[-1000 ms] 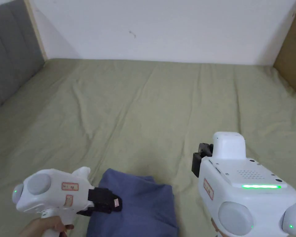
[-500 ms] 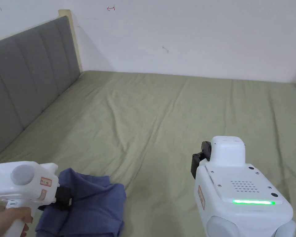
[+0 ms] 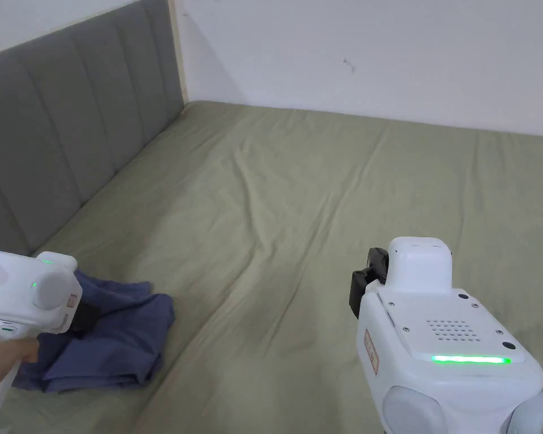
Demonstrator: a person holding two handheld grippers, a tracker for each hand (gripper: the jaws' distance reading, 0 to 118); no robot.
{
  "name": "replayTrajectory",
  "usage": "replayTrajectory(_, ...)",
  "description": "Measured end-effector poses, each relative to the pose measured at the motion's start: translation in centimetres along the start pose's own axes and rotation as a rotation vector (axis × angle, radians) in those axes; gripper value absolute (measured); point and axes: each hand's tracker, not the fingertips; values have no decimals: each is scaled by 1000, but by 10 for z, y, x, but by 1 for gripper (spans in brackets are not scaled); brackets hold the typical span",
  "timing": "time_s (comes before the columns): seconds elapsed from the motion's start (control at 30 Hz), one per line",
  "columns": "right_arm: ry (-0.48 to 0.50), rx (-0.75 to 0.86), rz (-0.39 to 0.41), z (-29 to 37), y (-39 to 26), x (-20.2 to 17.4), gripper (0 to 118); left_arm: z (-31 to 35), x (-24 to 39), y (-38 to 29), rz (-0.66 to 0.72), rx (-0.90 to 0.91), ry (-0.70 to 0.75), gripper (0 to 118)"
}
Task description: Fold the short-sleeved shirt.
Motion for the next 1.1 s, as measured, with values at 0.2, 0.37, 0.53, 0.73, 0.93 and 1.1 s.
replayTrajectory(0.2, -2, -21, -5, -1, -1, 2, 1, 18, 29, -6, -86, 85, 134, 106)
replayTrajectory(0.37, 7, -24, -8, 6, 0, 6, 1, 27, 36, 1, -52, 106, 66, 84)
replayTrajectory(0.53, 11, -17, -21, 18, 1, 15, 1, 58, 56, -6, -47, 136, -7, 8)
replayTrajectory(0.73, 4, 8, -28, 39, 3, 36, 1, 122, 102, -23, 25, 241, -177, 0)
replayTrajectory(0.93, -29, 34, -48, 62, 10, 72, 1, 200, 161, -30, 29, 434, -238, 0)
replayTrajectory(1.1, -95, 93, -47, 86, 24, 107, 1, 265, 205, -38, 29, 636, -226, 0)
